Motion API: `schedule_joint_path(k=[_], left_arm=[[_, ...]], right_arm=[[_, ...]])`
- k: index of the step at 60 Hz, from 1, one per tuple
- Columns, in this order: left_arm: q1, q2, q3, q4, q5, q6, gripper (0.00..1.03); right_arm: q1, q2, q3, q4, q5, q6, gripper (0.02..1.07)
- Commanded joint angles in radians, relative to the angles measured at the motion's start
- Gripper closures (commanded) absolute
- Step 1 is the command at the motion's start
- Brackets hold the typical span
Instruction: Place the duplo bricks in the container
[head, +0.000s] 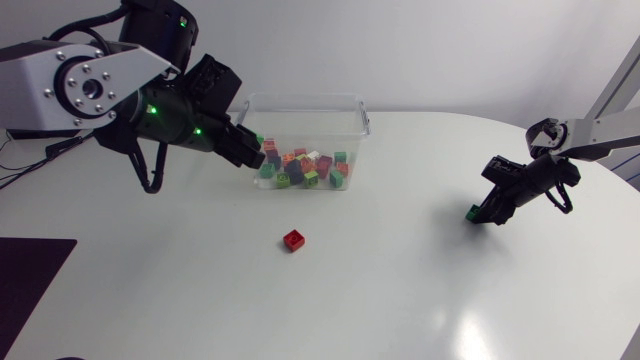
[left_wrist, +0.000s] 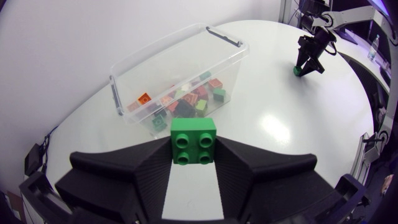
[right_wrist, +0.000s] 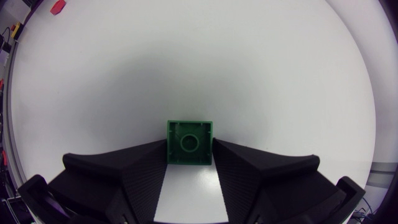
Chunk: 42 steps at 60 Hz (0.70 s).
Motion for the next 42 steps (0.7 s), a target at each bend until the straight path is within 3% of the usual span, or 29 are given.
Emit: schedule_joint_path(k=[1,13,24,42], left_arm=[[0.004,0.026,0.038,0.01,0.0,-0.019,0.71],[0.006,0.037,0.051,0.031,0.0,-0.033,0.71],[0.016,0.088,0.091,0.097,0.0,-0.068,0.71],[0.055,0.23,0.223,0.171,0.006,-0.133,0.71]], right_arm=[[0.008,0.027,-0.025,0.003,-0.009,-0.036,0.61],[0.006,0.024,-0.014,-0.035,-0.05,-0.036,0.8],[0.022,-0.084,-0.016,-0.096,-0.084,-0.012,0.81],[0.178,-0.331,-0.022,-0.204,-0.115,0.099,0.81]])
